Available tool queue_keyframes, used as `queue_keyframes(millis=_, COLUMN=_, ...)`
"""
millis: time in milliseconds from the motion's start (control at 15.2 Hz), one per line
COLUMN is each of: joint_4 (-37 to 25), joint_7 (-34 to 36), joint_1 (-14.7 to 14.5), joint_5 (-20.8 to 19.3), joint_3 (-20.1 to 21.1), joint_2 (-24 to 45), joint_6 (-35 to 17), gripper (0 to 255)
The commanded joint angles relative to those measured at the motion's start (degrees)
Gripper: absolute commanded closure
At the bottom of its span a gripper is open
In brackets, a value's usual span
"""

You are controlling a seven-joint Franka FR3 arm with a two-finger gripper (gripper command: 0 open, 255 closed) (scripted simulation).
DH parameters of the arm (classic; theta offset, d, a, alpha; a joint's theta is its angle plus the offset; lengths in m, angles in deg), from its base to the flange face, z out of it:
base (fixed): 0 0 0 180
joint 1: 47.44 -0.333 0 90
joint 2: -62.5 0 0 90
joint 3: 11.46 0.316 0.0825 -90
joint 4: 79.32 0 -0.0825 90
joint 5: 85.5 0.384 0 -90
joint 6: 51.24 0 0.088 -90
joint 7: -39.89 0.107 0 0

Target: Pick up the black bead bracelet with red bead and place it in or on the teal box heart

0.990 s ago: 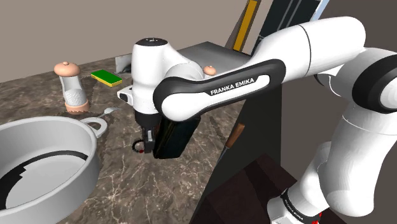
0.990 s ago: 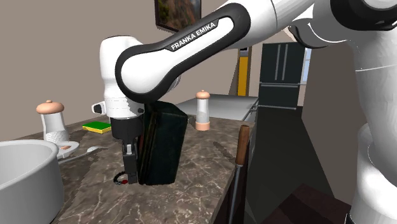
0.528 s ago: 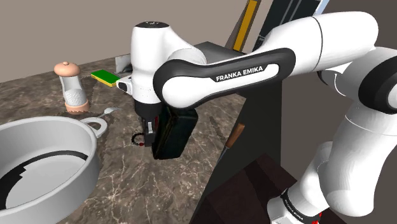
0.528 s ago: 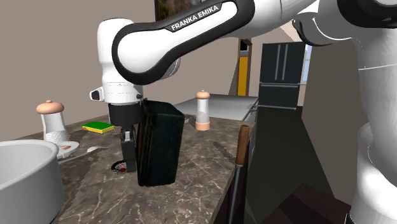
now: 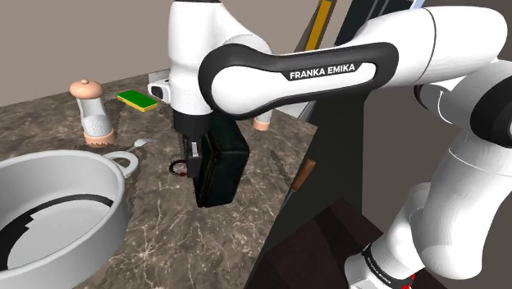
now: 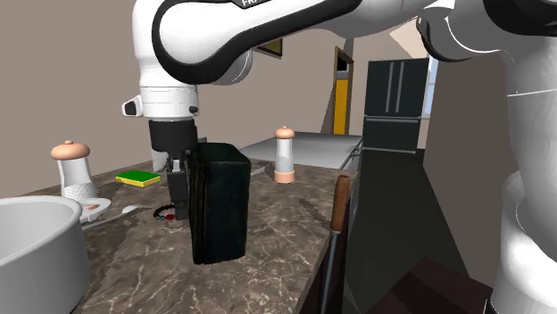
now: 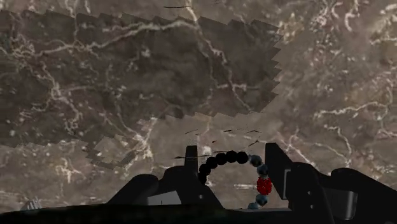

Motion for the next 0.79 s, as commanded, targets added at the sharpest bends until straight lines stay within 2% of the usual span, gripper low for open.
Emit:
queue_keyframes(millis=0, joint_4=-1.29, joint_7=-0.13, joint_1=0.02, joint_5=0.16, joint_3=0.04, joint_2=-0.3, joint_6=1.59, gripper=255)
queue_keyframes(millis=726, joint_4=-9.31, joint_7=-0.37, joint_1=-0.25, joint_5=0.43, joint_3=0.25, joint_2=-0.66, joint_6=9.94, gripper=255)
